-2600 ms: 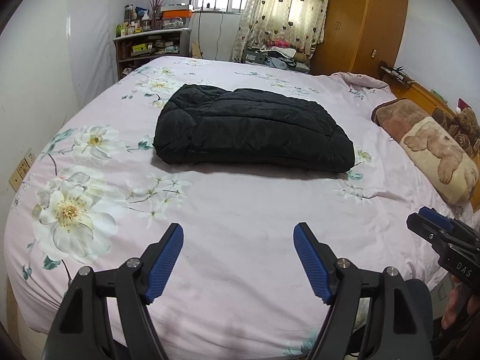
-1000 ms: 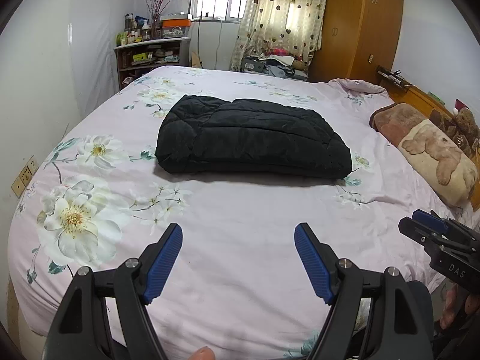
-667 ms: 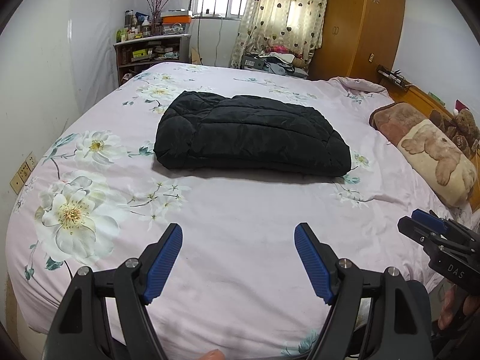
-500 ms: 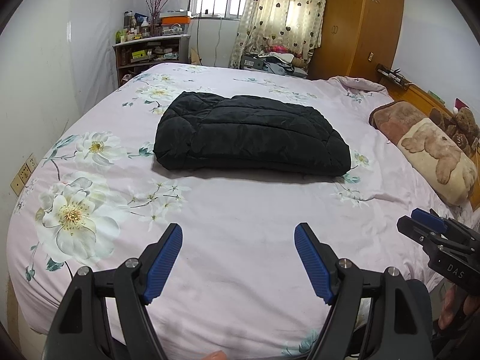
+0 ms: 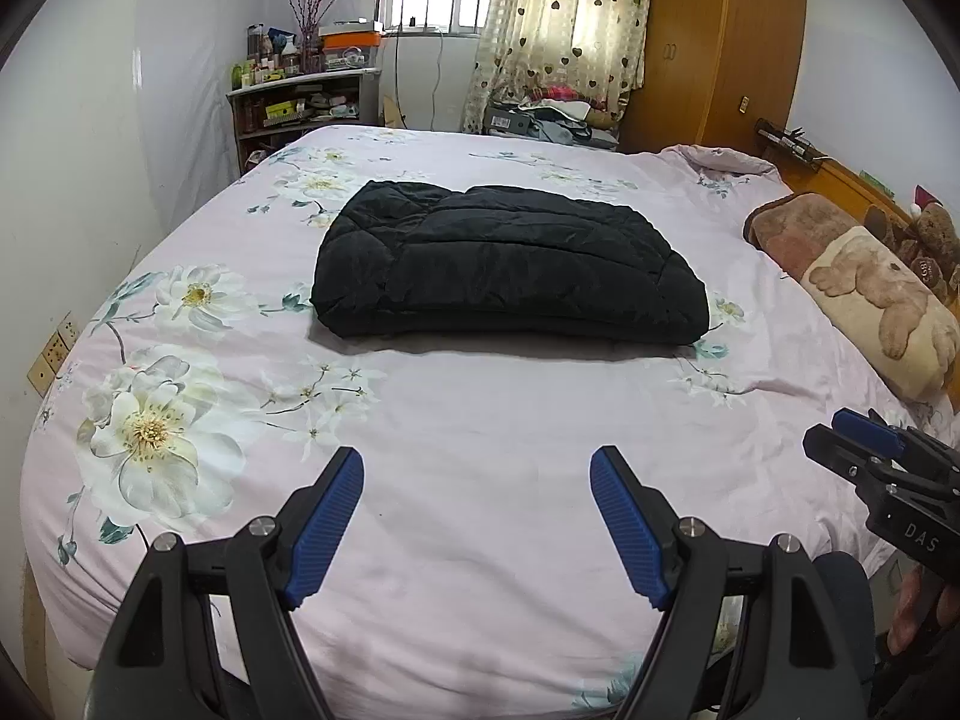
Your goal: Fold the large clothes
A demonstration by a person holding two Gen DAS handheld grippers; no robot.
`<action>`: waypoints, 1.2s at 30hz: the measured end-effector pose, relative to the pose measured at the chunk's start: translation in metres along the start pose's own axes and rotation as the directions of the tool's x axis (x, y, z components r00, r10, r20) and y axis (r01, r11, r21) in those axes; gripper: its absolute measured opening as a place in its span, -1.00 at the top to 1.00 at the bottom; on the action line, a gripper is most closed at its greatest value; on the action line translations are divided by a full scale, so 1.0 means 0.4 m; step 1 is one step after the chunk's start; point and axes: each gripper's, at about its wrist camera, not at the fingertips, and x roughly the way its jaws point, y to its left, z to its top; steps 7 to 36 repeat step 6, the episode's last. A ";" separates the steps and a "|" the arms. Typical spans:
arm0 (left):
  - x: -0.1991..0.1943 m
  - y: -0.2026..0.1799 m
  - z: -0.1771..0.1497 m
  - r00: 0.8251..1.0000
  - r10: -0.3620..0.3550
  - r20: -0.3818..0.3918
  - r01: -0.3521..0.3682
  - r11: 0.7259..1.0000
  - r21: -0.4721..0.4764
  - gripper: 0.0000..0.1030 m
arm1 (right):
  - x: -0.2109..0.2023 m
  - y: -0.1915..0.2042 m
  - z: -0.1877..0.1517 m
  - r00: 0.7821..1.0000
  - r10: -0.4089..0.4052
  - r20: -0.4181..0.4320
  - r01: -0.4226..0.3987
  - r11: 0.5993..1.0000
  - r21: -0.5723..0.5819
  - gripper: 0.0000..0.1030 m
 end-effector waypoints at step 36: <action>-0.005 0.003 0.000 1.000 0.005 0.010 -0.005 1.000 0.004 -0.55 | -0.005 -0.012 -0.003 1.000 0.001 0.003 -0.001 1.000 -0.002 -0.01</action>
